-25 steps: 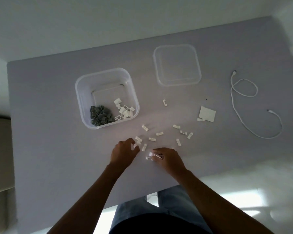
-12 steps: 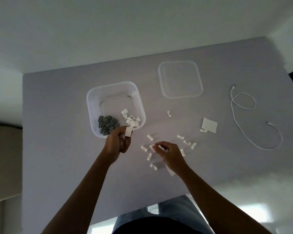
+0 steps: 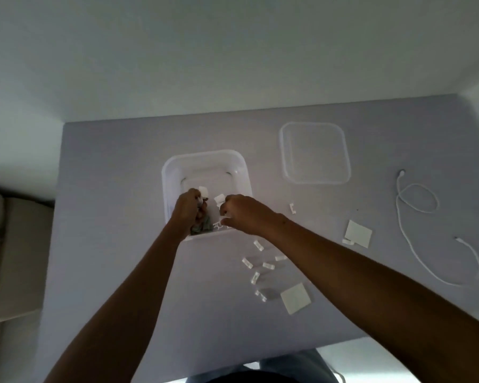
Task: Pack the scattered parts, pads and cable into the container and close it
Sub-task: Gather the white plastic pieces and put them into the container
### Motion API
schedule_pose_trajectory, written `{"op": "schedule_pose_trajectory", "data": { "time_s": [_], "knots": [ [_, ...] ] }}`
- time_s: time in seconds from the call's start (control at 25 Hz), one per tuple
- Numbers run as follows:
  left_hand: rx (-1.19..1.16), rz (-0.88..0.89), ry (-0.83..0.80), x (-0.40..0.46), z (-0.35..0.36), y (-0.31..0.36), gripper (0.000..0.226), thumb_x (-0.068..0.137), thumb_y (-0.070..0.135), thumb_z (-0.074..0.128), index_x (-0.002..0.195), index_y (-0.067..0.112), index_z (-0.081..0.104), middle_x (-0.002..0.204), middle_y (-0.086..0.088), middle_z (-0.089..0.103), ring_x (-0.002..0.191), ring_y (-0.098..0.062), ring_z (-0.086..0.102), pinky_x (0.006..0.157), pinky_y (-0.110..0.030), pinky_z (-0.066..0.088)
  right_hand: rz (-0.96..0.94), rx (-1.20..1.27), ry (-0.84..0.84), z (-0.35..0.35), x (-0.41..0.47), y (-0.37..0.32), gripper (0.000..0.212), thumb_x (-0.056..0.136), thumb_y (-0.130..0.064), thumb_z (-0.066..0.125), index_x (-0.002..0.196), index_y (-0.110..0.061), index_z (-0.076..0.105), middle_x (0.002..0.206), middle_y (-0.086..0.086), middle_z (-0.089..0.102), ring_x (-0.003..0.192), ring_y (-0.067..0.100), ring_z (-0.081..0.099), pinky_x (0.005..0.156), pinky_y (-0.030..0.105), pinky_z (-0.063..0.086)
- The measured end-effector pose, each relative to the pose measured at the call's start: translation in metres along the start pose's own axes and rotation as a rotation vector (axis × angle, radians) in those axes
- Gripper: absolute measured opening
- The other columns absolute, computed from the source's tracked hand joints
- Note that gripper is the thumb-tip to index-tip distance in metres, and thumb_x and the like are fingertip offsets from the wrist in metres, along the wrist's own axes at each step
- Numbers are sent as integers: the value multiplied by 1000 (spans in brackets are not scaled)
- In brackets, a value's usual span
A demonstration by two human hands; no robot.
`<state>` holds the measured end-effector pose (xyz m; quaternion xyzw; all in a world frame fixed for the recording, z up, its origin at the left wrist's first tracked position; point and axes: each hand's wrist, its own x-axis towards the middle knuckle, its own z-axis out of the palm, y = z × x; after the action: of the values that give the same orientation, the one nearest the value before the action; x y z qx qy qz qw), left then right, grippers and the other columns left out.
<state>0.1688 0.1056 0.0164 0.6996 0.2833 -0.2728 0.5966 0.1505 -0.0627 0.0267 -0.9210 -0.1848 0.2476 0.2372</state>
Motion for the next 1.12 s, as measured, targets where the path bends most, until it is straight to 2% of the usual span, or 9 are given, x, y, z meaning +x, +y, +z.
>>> {"op": "schedule_pose_trajectory", "data": {
  "time_s": [0.2, 0.28, 0.36, 0.52, 0.6, 0.72, 0.8, 0.96, 1.12],
  "knots": [
    [143, 73, 39, 18, 1, -11, 18, 79, 19, 42, 64, 15, 51, 65, -7, 52, 65, -23, 46, 61, -33, 37, 15, -163, -122, 22, 22, 18, 21, 91, -18, 60, 103, -2, 67, 116, 16, 60, 100, 32, 61, 70, 28, 36],
    [222, 135, 27, 22, 3, -14, 22, 82, 22, 39, 63, 18, 49, 67, -6, 52, 70, -24, 47, 67, -38, 37, 27, -162, -115, 25, 21, 21, 19, 90, -16, 59, 100, -3, 67, 114, 15, 60, 99, 31, 61, 68, 29, 37],
    [273, 180, 11, 25, 6, -14, 27, 89, 16, 39, 63, 18, 45, 68, -4, 49, 73, -24, 46, 69, -38, 35, 41, -168, -123, 25, 22, 22, 20, 89, -16, 59, 102, -4, 67, 112, 15, 60, 97, 32, 61, 69, 31, 42],
    [469, 228, 16, 24, 16, -10, 21, 97, 9, 38, 81, 4, 52, 85, -12, 53, 83, -25, 47, 71, -33, 33, 70, -144, -136, 20, 17, 20, 21, 92, -13, 57, 106, -4, 69, 111, 16, 63, 92, 31, 63, 76, 35, 50],
    [567, 283, 2, 24, 22, -8, 23, 100, 11, 37, 87, 2, 54, 89, -15, 54, 83, -25, 48, 72, -32, 34, 46, -81, -7, 11, 8, 19, 21, 89, -5, 56, 104, -4, 71, 107, 15, 66, 90, 29, 63, 79, 38, 53],
    [695, 440, -35, 23, 33, -8, 27, 101, 14, 36, 89, 1, 57, 85, -12, 54, 79, -24, 48, 75, -36, 39, 4, 4, 437, 3, -18, 26, 22, 82, 4, 55, 94, -6, 69, 96, 8, 66, 93, 22, 58, 80, 32, 49],
    [758, 513, -84, 22, 42, -13, 27, 101, 16, 40, 91, 1, 59, 85, -11, 56, 79, -23, 50, 80, -41, 44, 53, -15, 616, 7, -38, 36, 26, 78, 7, 55, 92, -9, 68, 97, 5, 64, 98, 21, 56, 83, 33, 46],
    [818, 571, -211, 18, 50, -27, 24, 97, 20, 55, 111, 3, 64, 107, -14, 63, 97, -25, 58, 86, -31, 44, 137, -1, 629, 38, -56, 44, 27, 81, 7, 59, 101, -9, 69, 110, 7, 63, 111, 23, 55, 92, 36, 47],
    [835, 653, -192, 9, 48, -36, 28, 92, 16, 63, 117, 3, 63, 114, -15, 65, 103, -26, 59, 87, -26, 40, 152, 67, 633, 53, -59, 43, 19, 89, -5, 57, 105, -7, 68, 112, 10, 63, 112, 24, 55, 94, 37, 51]
  ]
}}
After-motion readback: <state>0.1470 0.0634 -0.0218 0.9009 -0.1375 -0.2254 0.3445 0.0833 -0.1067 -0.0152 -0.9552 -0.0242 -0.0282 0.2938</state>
